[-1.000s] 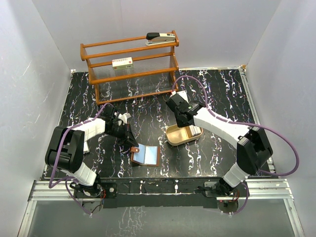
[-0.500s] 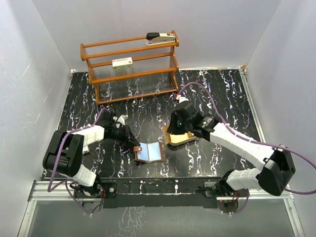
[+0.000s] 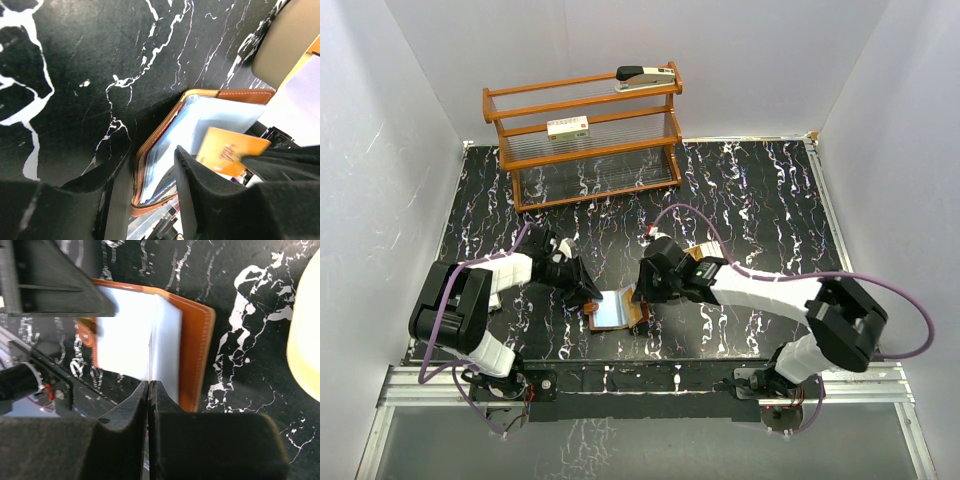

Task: Put the credit cards into the card holder
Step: Insert the credit card into the card holder.

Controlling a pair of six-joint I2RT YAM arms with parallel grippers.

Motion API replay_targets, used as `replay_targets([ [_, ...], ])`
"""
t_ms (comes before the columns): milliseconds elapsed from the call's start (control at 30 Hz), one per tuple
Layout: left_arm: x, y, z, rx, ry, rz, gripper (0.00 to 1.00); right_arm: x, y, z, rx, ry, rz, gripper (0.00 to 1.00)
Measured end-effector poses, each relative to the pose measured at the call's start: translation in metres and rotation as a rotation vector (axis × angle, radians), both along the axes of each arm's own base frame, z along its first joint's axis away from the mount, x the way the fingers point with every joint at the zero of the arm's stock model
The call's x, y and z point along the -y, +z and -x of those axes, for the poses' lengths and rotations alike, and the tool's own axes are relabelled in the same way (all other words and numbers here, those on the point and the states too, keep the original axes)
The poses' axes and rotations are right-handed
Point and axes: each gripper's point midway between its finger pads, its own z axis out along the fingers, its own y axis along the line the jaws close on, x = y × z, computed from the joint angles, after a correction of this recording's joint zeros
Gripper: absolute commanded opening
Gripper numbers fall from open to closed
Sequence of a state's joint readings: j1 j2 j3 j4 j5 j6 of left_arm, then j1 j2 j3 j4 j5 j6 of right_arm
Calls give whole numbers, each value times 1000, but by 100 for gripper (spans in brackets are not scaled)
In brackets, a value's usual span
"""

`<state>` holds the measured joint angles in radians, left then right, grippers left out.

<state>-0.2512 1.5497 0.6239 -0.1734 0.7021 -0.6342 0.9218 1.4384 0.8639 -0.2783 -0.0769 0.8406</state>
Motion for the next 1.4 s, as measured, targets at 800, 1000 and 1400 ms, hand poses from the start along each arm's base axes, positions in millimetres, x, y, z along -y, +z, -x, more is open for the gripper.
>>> replay_targets([
  [800,-14,2,-6,34,-8,-115,0,9,-28,-4,-1,-41,76,0],
  [1000,-15,-5,-3,0,-15,-125,0,3,-10,-5,10,-53,13,0],
  [1400,-15,-8,-3,-13,-32,-130,0,-7,-18,-8,1,-36,2,0],
])
